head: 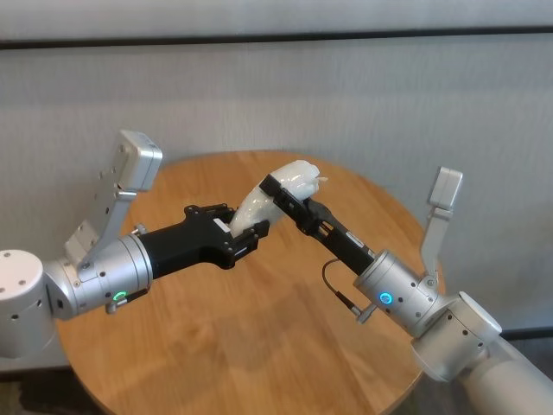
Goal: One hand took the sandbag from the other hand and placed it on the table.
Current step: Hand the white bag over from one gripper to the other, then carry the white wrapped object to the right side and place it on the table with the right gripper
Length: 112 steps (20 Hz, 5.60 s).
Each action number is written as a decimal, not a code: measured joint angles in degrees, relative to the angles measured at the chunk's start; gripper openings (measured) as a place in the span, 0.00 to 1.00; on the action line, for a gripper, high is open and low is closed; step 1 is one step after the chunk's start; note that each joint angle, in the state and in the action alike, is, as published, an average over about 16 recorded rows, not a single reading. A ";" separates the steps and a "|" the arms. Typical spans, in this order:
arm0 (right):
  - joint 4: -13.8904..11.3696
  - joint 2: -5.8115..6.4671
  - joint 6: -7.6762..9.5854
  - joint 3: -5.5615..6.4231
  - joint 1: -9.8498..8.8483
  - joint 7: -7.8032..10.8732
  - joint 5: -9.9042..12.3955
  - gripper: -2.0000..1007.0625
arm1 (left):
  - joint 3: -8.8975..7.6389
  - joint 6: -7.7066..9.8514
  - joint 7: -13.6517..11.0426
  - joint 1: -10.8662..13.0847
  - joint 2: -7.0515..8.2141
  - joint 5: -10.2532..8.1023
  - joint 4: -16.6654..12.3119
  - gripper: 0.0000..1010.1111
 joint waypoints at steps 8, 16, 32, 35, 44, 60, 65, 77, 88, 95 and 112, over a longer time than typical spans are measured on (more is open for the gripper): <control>-0.03 0.03 -0.02 0.02 -0.03 -0.04 0.00 0.57 | 0.00 0.00 -0.02 0.00 0.00 0.00 0.00 0.38; -0.05 0.05 -0.02 0.02 -0.05 -0.04 0.01 0.57 | 0.00 0.00 -0.02 0.00 0.00 0.00 0.00 0.38; 1.07 -0.52 -0.40 0.19 0.29 0.33 -0.07 0.57 | 0.01 0.00 0.01 0.00 0.00 0.01 0.00 0.38; 1.55 -0.75 -0.45 0.28 0.46 0.48 -0.12 0.57 | 0.01 0.01 0.02 0.00 0.01 0.01 0.01 0.38; 2.91 -1.35 -0.40 0.51 1.02 1.07 -0.33 0.57 | 0.02 0.01 0.03 -0.01 0.01 0.01 0.01 0.38; 4.68 -2.25 -0.14 0.81 1.68 1.67 -0.79 0.57 | -0.01 -0.02 -0.06 0.00 0.00 -0.04 -0.03 0.65; 4.92 -2.42 -0.13 0.92 1.75 1.49 -1.05 0.57 | -0.01 -0.03 -0.09 0.00 0.00 -0.05 -0.04 0.81; 6.02 -2.50 -0.83 1.87 1.96 0.73 -1.71 0.57 | 0.00 -0.04 -0.09 0.01 0.00 -0.05 -0.04 0.99; 6.14 -1.09 -2.18 3.85 1.18 -1.36 -2.92 0.57 | 0.01 -0.02 -0.03 0.00 0.00 -0.02 -0.02 0.99; 3.64 1.00 -2.78 5.50 -0.80 -3.43 -3.57 0.57 | 0.01 -0.01 -0.02 0.00 0.00 0.00 -0.01 0.99; -6.31 7.36 -2.93 8.55 -7.93 -9.40 -4.09 0.57 | 0.01 0.00 -0.02 0.00 0.00 0.00 -0.01 0.99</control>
